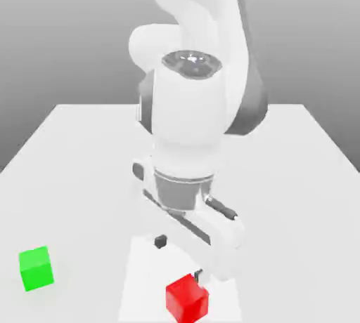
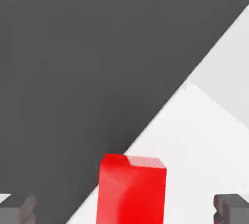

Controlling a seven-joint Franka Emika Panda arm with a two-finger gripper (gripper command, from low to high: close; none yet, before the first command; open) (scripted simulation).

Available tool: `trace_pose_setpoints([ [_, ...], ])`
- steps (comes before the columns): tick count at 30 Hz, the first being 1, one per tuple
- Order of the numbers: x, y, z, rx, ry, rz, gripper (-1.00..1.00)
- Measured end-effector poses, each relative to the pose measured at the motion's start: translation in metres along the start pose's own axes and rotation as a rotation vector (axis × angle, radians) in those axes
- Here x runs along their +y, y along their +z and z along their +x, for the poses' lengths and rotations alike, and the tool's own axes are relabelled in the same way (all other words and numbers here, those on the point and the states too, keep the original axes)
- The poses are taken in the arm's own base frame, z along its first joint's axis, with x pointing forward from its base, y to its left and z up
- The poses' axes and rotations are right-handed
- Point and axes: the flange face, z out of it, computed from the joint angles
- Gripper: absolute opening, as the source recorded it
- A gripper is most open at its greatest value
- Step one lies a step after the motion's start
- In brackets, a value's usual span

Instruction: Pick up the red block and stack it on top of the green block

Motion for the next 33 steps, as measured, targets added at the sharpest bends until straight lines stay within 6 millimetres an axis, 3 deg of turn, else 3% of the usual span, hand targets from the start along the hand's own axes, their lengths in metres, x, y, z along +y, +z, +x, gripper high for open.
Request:
trace_pose_setpoints([
  [3,0.001,0.040,-0.001,-0.006,0.011,-0.007,0.00],
  [4,0.002,0.052,-0.001,-0.006,0.011,-0.009,-1.00],
  [11,0.002,0.054,-0.001,-0.007,0.011,-0.007,-1.00],
  [16,0.001,0.000,0.004,-0.004,0.034,-0.008,-1.00],
  [22,-0.001,-0.018,0.122,0.007,0.547,-0.013,-1.00],
  [28,0.025,-0.032,0.236,0.006,1.066,-0.010,-1.00],
  [30,0.036,-0.017,0.270,0.002,1.227,-0.009,-1.00],
  [32,0.041,0.008,0.282,0.002,1.283,-0.009,-1.00],
  [33,0.042,0.018,0.283,0.002,1.292,-0.010,1.00],
])
